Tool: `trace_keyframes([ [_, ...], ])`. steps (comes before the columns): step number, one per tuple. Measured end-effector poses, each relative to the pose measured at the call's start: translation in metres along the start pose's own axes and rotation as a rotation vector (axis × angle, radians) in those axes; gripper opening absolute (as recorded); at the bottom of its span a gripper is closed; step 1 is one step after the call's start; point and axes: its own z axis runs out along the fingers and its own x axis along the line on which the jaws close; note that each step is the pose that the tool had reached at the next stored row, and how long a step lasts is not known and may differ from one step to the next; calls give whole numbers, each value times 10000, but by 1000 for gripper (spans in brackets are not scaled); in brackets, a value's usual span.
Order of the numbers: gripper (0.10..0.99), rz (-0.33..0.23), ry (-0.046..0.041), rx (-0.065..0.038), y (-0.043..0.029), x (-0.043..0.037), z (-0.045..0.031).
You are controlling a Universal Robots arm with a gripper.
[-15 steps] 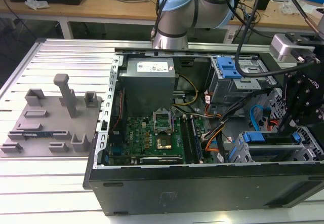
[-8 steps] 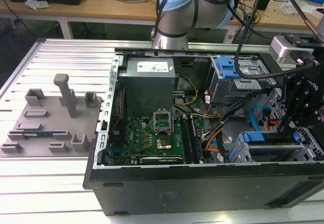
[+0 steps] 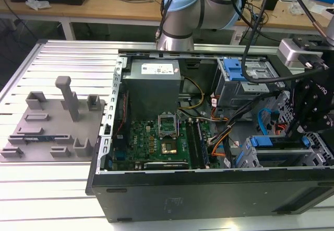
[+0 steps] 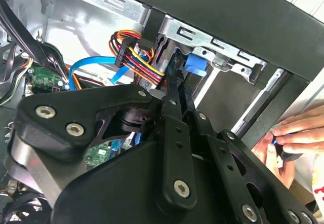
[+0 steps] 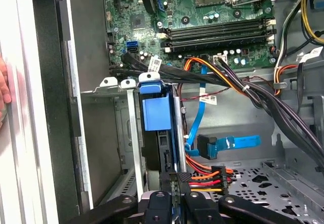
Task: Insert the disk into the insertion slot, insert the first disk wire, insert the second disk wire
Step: 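Insert the first disk wire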
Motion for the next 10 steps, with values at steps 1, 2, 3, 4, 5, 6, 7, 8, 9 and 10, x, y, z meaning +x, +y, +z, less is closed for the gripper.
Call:
trace_keyframes([
  [1,165,-16,-2,-3,0,0,4],
  [2,165,-37,-2,-7,0,0,10],
  [3,165,-55,0,-10,0,2,15],
  [4,165,-74,2,-10,-1,4,18],
  [5,165,-86,3,-9,-1,4,19],
  [6,165,-98,-2,-9,-1,5,21],
  [7,165,-101,-6,-9,0,5,23],
  [8,231,-102,-5,-8,-1,6,18],
  [9,294,-102,-1,-7,-1,7,4],
  [10,294,-102,2,-7,-1,10,-70],
])
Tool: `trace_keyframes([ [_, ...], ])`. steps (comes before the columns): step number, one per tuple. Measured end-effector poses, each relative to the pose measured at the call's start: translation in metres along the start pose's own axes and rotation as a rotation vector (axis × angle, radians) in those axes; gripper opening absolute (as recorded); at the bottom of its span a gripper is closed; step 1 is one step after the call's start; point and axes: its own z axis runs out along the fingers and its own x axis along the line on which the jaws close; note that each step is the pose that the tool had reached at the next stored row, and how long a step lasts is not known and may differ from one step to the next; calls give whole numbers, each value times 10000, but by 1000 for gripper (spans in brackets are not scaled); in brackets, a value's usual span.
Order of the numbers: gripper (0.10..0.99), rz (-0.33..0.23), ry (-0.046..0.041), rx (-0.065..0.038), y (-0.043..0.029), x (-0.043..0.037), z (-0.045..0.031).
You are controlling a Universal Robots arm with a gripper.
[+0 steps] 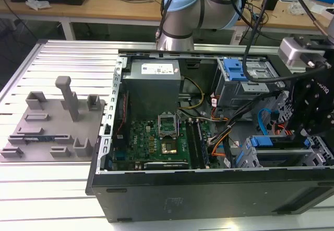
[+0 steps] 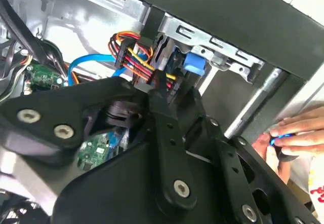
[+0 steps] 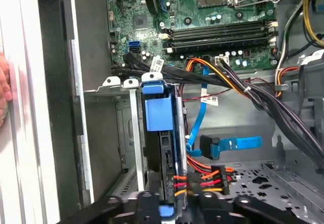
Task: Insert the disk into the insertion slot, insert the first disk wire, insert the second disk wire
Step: 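Insert the first disk wire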
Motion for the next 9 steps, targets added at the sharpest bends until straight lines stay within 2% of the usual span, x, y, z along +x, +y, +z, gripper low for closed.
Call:
trace_keyframes([
  [1,361,1,10,1,1,-5,-61],
  [2,361,2,20,2,1,-9,-119],
  [3,361,0,28,3,1,-24,-223],
  [6,361,7,98,9,5,-77,-383],
  [9,361,10,129,11,7,-102,-427],
])
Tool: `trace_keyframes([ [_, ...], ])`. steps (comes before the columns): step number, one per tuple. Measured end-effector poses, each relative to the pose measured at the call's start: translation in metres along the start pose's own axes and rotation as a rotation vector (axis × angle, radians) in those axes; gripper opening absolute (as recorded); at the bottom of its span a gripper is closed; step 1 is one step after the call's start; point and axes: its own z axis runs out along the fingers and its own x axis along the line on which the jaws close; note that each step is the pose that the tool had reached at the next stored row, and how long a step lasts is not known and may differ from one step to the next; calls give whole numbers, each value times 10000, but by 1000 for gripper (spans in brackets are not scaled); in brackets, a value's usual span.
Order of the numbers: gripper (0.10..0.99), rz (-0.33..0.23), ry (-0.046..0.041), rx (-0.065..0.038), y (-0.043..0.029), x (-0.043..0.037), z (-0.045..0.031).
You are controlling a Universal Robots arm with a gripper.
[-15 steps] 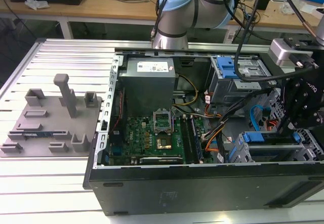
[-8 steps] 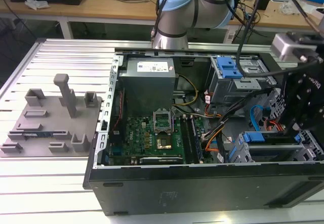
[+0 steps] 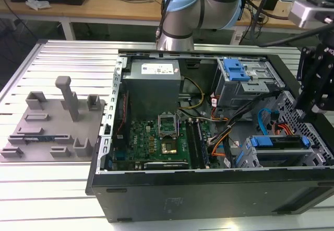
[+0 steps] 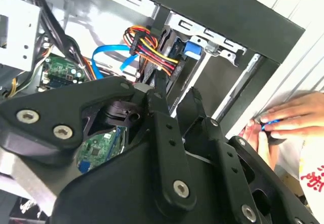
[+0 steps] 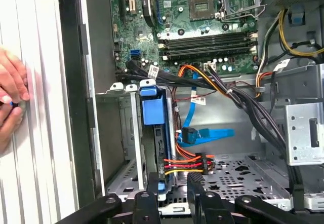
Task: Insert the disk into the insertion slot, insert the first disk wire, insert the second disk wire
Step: 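Insert the first disk wire, then insert the second disk wire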
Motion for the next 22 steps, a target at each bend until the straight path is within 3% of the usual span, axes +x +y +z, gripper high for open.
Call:
trace_keyframes([
  [20,361,-1,70,6,0,-1,-1],
  [22,361,2,82,8,3,-101,-14],
])
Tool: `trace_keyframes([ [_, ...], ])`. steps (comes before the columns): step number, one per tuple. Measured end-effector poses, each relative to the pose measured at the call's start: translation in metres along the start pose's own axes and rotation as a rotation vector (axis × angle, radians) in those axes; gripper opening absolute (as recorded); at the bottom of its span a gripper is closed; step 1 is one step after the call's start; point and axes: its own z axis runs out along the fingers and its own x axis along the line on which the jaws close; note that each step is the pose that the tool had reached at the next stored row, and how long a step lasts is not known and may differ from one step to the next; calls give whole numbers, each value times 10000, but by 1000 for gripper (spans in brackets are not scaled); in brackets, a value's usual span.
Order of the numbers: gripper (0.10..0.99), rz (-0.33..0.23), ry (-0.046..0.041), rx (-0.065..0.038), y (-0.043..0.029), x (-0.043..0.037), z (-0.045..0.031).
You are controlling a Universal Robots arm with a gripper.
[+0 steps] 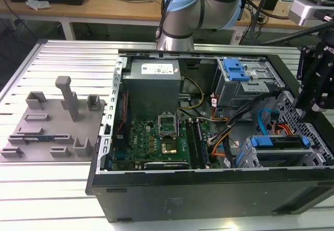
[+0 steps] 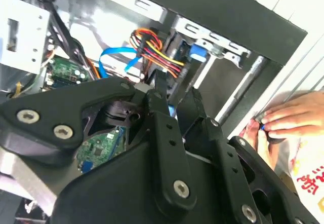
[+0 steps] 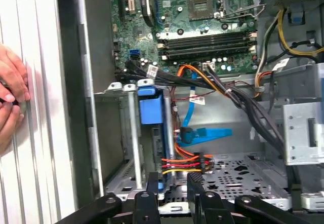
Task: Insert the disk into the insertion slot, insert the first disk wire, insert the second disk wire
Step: 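Insert the second disk wire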
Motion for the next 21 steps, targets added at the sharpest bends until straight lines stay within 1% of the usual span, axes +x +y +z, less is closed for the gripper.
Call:
trace_keyframes([
  [1,361,10,4,-2,3,-34,-3],
  [2,361,11,26,-1,3,-38,-1],
  [4,361,12,144,6,7,-61,13],
  [6,361,10,209,12,33,-83,32],
  [7,361,10,240,14,64,-94,42],
  [8,361,10,273,16,116,-110,51],
  [9,361,9,282,18,155,-128,54],
  [10,361,10,297,20,209,-153,57],
  [11,361,11,329,22,228,-158,60],
  [12,361,10,421,31,245,-165,68],
  [14,361,9,559,43,266,-178,77],
  [15,361,8,740,59,294,-191,88],
  [16,361,8,820,66,306,-196,99],
  [17,361,8,859,69,312,-199,108],
  [19,361,7,979,80,330,-210,137],
  [21,361,6,1049,85,339,-215,154],
])
